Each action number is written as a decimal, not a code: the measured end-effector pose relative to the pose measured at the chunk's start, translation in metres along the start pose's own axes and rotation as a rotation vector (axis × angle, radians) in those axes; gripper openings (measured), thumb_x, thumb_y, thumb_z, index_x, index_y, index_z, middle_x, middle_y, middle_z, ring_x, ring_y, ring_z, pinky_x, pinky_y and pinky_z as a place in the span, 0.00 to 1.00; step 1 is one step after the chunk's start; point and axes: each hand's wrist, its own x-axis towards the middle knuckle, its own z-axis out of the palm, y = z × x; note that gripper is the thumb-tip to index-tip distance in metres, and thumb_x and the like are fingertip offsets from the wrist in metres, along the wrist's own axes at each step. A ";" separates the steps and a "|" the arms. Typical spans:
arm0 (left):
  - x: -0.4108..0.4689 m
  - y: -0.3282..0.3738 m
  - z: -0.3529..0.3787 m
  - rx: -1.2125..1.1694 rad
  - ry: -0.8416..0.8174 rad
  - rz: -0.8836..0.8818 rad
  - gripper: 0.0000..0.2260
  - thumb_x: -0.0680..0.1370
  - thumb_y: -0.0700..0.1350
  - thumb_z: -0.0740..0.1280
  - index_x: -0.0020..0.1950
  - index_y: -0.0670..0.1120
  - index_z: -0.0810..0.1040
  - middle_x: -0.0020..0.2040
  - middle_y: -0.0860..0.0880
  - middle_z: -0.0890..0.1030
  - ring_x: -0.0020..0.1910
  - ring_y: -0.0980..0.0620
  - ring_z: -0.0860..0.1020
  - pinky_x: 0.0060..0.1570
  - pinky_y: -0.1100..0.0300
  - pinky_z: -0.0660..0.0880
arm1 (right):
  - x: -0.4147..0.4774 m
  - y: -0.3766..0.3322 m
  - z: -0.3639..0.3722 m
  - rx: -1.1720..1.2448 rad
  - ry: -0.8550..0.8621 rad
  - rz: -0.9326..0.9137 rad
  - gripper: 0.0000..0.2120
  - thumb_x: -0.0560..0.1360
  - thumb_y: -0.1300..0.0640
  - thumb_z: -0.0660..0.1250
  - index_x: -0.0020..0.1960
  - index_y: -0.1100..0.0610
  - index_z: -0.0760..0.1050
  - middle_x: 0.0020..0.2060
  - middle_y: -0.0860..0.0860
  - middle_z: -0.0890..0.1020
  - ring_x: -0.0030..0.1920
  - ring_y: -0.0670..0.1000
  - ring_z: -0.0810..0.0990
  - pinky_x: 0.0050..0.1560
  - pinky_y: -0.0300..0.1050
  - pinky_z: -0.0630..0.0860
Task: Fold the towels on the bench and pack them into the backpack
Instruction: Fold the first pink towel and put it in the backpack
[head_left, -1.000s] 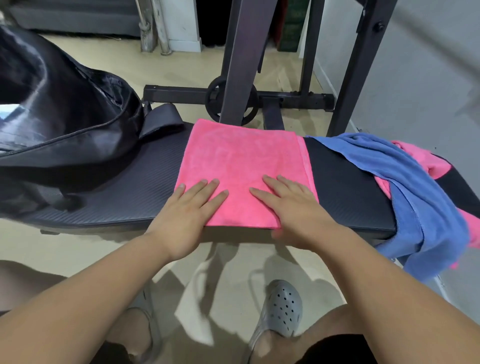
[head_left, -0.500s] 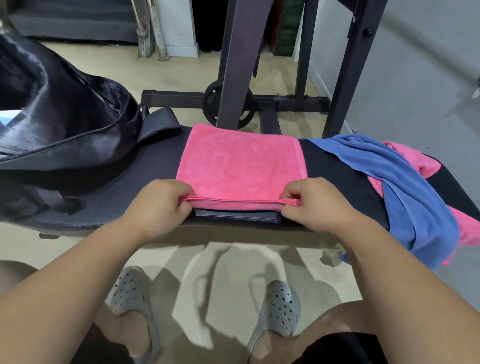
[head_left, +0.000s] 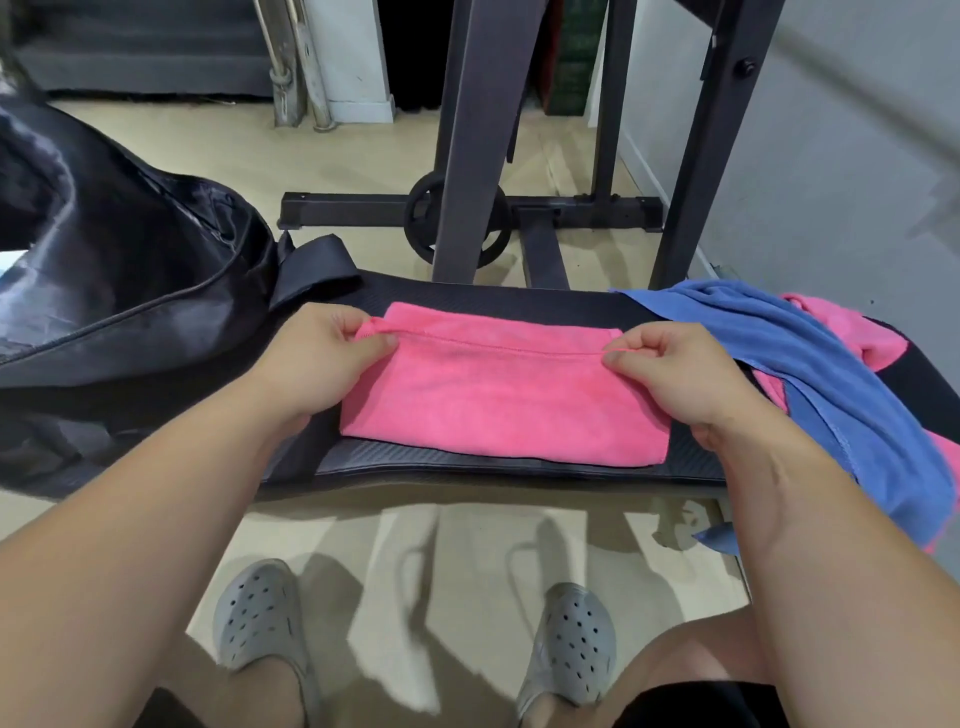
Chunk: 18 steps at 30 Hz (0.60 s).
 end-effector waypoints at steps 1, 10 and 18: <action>0.008 0.002 0.004 0.004 0.017 -0.006 0.18 0.78 0.48 0.72 0.37 0.36 0.74 0.32 0.44 0.71 0.33 0.52 0.68 0.37 0.56 0.63 | 0.005 0.002 0.002 0.005 0.029 0.007 0.03 0.74 0.58 0.75 0.42 0.53 0.85 0.40 0.46 0.86 0.43 0.45 0.82 0.46 0.41 0.75; 0.069 0.005 0.030 0.216 0.137 -0.012 0.21 0.79 0.51 0.69 0.38 0.34 0.70 0.32 0.43 0.70 0.32 0.47 0.68 0.33 0.54 0.64 | 0.057 0.008 0.011 0.009 0.194 0.028 0.05 0.75 0.56 0.74 0.40 0.53 0.83 0.37 0.46 0.84 0.40 0.45 0.80 0.45 0.43 0.77; 0.083 -0.015 0.044 0.524 0.211 0.060 0.13 0.80 0.53 0.64 0.39 0.48 0.75 0.37 0.49 0.78 0.41 0.43 0.76 0.39 0.53 0.70 | 0.086 0.024 0.032 -0.314 0.205 -0.017 0.05 0.76 0.52 0.71 0.44 0.52 0.81 0.39 0.44 0.82 0.43 0.48 0.80 0.42 0.43 0.72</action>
